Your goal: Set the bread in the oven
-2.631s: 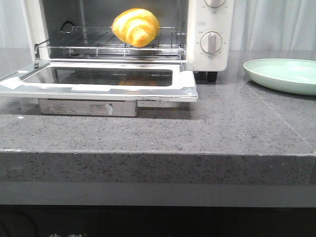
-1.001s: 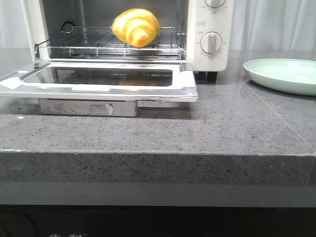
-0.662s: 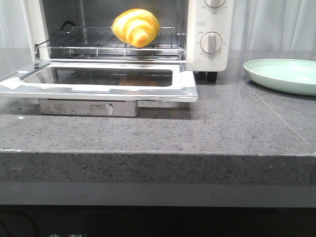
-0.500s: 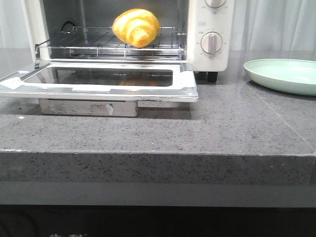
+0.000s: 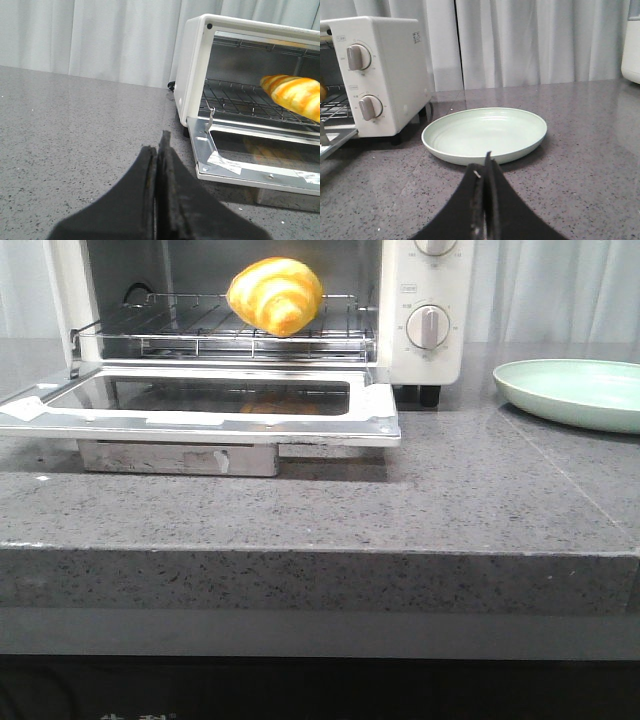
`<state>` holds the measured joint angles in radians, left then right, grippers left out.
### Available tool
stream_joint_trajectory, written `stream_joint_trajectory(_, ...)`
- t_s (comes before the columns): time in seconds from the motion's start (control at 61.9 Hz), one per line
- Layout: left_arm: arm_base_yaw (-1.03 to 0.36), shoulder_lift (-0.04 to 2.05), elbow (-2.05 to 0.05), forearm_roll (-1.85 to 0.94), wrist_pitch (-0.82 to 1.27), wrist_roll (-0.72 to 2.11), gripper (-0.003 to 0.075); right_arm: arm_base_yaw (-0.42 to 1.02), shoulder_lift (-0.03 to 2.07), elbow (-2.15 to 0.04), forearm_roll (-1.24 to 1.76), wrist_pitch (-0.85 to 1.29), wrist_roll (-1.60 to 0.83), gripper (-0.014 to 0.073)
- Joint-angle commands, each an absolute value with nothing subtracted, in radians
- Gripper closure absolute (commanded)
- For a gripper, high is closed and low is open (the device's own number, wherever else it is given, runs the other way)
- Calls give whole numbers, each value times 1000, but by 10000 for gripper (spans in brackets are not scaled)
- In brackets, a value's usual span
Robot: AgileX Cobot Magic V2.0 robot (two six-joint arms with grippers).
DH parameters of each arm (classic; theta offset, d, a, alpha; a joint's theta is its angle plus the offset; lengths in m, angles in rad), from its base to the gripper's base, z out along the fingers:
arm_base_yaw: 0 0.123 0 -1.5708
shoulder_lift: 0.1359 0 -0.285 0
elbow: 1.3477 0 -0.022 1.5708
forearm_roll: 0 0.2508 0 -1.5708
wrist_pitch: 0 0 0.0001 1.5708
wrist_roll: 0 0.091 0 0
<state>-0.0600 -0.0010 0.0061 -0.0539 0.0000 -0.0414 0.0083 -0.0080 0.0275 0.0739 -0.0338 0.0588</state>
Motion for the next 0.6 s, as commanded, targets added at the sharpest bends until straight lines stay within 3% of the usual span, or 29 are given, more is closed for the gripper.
stream_joint_trajectory(0.0, -59, -30, 34, -56, -81, -46, 738, 4, -32, 26, 105, -123, 17, 661)
stream_joint_trajectory(0.581, -59, -30, 34, -56, -81, -46, 738, 4, -32, 26, 129, -120, -19, 661)
